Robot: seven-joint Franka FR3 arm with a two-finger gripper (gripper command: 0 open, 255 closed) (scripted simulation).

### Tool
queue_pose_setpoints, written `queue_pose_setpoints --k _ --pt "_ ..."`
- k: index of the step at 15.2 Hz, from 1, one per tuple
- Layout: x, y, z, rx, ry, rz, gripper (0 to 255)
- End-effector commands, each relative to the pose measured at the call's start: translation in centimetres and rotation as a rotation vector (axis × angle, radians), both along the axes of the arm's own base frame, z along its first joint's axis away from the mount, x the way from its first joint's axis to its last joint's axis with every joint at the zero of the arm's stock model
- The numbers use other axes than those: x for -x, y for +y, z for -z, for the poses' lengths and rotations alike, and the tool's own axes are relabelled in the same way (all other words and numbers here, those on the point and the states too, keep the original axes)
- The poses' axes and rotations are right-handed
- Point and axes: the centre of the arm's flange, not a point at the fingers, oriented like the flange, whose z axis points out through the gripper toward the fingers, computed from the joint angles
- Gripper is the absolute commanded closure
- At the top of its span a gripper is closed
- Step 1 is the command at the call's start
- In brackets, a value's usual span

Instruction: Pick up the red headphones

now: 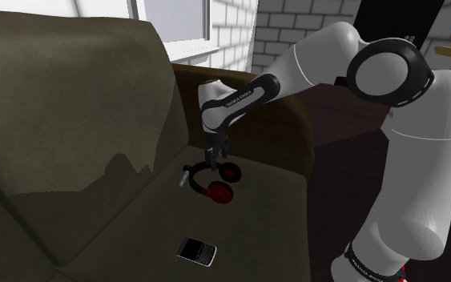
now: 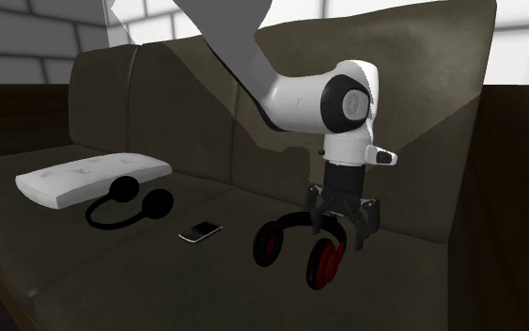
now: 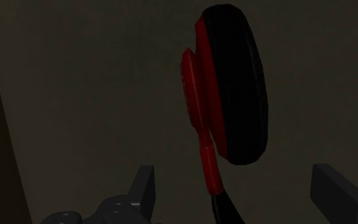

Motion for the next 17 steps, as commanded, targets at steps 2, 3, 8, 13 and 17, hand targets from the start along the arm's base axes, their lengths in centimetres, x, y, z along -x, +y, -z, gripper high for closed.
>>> queue_pose_setpoints --k 2,3,8,13,17 --pt "0.0 0.0 1.8 0.0 0.0 0.0 0" --pt "0.0 0.0 2.3 0.0 0.0 0.0 0" --pt "0.0 0.0 3.1 0.0 0.0 0.0 255" --pt "0.0 0.0 3.1 0.0 0.0 0.0 255" --pt "0.0 0.0 2.6 0.0 0.0 0.0 255"
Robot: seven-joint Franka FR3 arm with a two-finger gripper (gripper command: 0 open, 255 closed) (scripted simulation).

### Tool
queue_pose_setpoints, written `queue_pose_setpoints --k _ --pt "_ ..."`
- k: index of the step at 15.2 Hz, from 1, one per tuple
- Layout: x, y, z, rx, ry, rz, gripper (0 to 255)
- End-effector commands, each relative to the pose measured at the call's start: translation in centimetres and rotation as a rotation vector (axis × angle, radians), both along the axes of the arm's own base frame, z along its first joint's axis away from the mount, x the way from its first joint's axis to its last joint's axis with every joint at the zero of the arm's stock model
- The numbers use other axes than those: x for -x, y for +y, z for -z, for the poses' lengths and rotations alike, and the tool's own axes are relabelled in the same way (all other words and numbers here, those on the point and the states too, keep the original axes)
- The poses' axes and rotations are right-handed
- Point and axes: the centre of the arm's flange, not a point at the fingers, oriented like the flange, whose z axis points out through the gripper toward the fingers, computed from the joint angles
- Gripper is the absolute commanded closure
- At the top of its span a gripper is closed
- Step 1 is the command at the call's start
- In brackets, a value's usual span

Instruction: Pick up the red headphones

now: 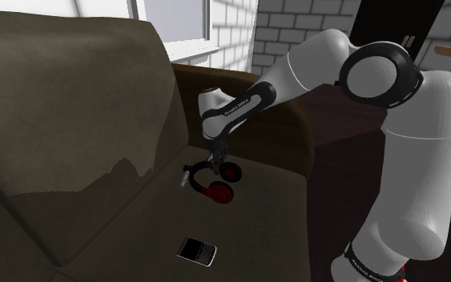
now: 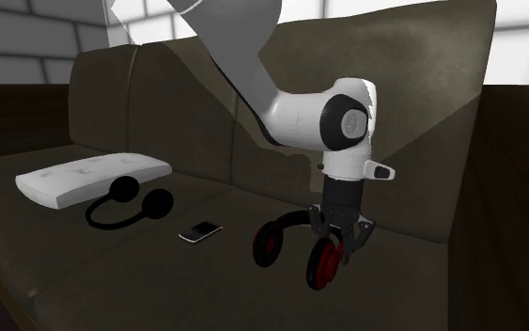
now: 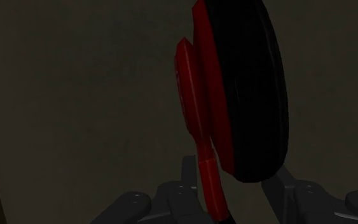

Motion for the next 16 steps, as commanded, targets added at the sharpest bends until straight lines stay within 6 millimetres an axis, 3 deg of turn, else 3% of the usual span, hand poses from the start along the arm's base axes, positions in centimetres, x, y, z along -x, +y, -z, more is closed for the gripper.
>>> queue_pose_setpoints --k 1,14,16 --pt "0.0 0.0 -0.8 0.0 0.0 0.0 255" --pt "0.0 0.0 -7.7 0.0 0.0 0.0 255" --pt "0.0 0.0 -7.7 0.0 0.0 0.0 255"
